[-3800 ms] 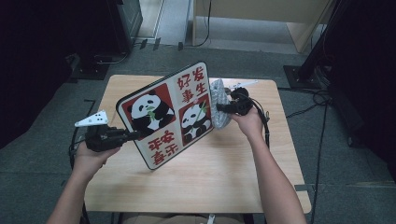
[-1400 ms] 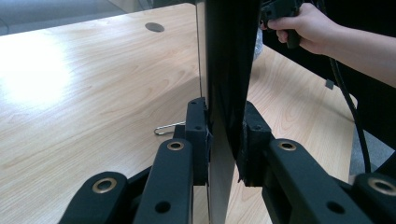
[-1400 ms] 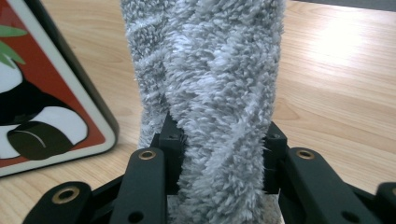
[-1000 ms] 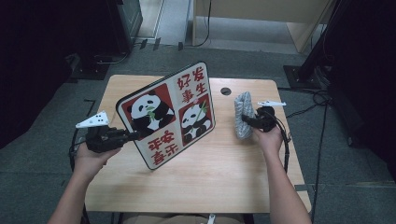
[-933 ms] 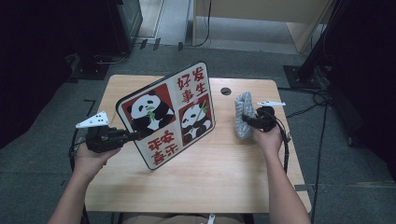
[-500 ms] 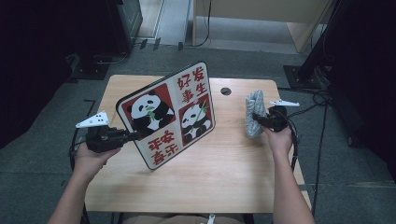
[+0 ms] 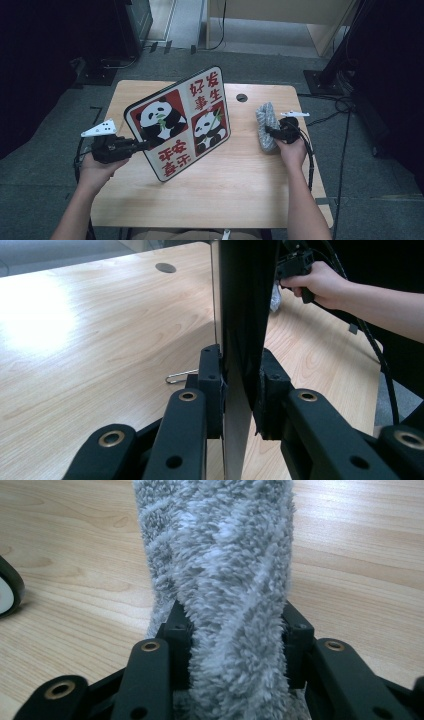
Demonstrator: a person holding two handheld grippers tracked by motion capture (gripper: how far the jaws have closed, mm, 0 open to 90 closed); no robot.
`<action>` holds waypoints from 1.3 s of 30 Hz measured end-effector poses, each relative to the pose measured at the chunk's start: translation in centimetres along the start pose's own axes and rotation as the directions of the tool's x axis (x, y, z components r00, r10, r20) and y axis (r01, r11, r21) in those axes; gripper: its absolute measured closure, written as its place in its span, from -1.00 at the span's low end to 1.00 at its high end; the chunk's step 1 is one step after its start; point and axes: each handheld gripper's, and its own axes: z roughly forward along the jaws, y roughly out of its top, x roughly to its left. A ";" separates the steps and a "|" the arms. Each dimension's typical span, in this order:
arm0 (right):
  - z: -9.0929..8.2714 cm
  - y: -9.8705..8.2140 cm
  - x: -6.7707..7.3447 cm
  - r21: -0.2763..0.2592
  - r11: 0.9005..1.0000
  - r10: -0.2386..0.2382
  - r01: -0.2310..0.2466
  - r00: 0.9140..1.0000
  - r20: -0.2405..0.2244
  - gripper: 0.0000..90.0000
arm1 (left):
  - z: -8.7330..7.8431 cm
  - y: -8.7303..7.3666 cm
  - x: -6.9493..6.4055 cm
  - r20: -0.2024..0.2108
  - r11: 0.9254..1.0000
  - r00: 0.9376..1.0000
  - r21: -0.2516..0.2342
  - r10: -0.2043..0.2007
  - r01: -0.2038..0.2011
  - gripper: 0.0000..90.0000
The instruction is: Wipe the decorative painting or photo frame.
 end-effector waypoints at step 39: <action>-4.0 1.8 3.1 -0.085 0.996 -0.035 0.036 0.999 0.008 -0.20 | -0.4 -0.1 0.1 -0.060 1.000 0.998 0.011 -0.010 0.011 0.56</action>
